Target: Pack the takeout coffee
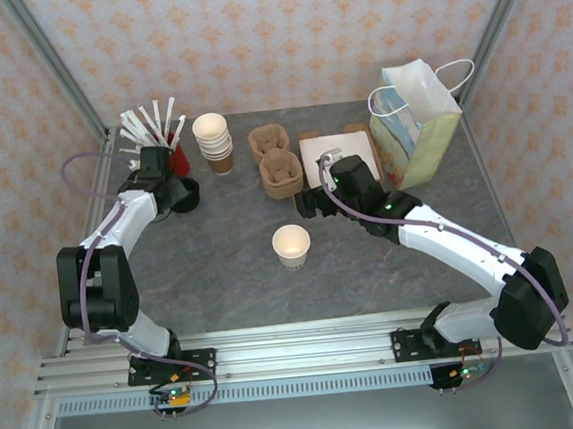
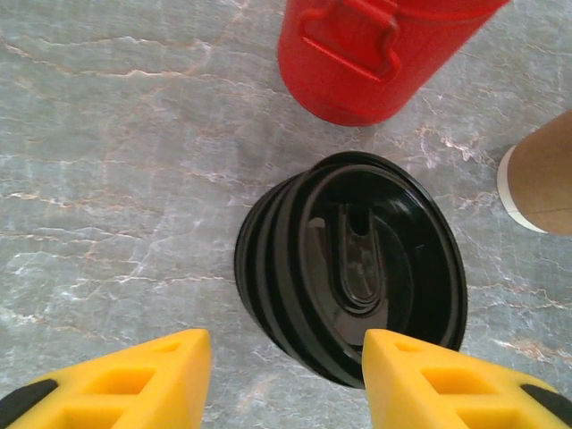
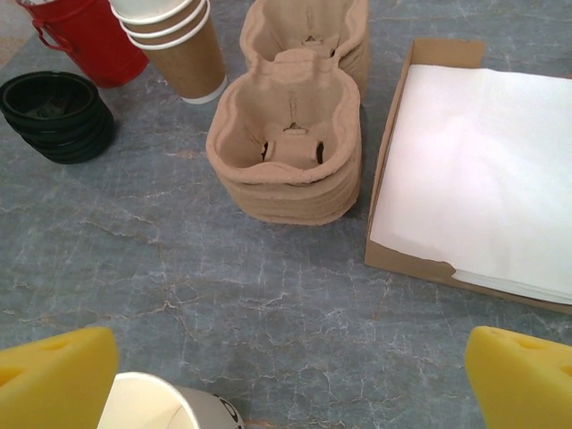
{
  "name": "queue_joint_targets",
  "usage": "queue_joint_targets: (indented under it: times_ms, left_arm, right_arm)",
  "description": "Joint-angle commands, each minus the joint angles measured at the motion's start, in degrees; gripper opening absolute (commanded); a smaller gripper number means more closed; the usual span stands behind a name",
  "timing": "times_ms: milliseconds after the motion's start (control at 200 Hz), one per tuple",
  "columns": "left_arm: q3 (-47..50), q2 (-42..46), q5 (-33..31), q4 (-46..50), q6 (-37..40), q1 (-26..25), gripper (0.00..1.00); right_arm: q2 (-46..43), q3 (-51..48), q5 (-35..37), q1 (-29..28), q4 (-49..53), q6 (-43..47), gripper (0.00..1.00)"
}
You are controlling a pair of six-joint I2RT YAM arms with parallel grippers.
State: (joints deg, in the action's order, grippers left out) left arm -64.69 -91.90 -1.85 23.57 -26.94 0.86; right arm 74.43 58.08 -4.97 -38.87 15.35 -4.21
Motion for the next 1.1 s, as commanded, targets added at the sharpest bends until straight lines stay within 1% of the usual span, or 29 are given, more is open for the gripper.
queue_joint_targets:
  times_ms: [0, 90, 275, 435, 846, 1096]
  left_arm:
    - [-2.7, -0.9, 1.2, -1.0, 1.1, 0.2, 0.47]
    - [-3.1, -1.7, 1.6, -1.0, 1.0, 0.1, 0.44]
    - [-3.3, -2.4, 1.6, -0.7, 1.0, 0.2, 0.43]
    - [-3.6, -3.0, 1.4, -0.5, 1.2, 0.2, 0.39]
    - [-3.5, -4.2, 1.4, -0.1, 1.1, 0.3, 0.39]
    - [-3.9, -4.9, 1.9, -0.3, 1.2, 0.3, 0.31]
  right_arm:
    - [0.5, 1.9, 0.0, -0.3, -0.8, -0.2, 1.00]
    - [0.5, 1.8, 0.1, -0.3, -0.8, -0.2, 1.00]
    - [0.5, 1.8, 0.3, -0.4, -0.5, -0.2, 1.00]
    - [0.6, 1.7, 0.8, -0.3, -0.2, -0.1, 1.00]
    - [0.9, 1.6, 1.3, -0.3, -0.1, 0.0, 1.00]
    - [1.1, 1.7, 1.5, -0.3, 0.1, 0.2, 1.00]
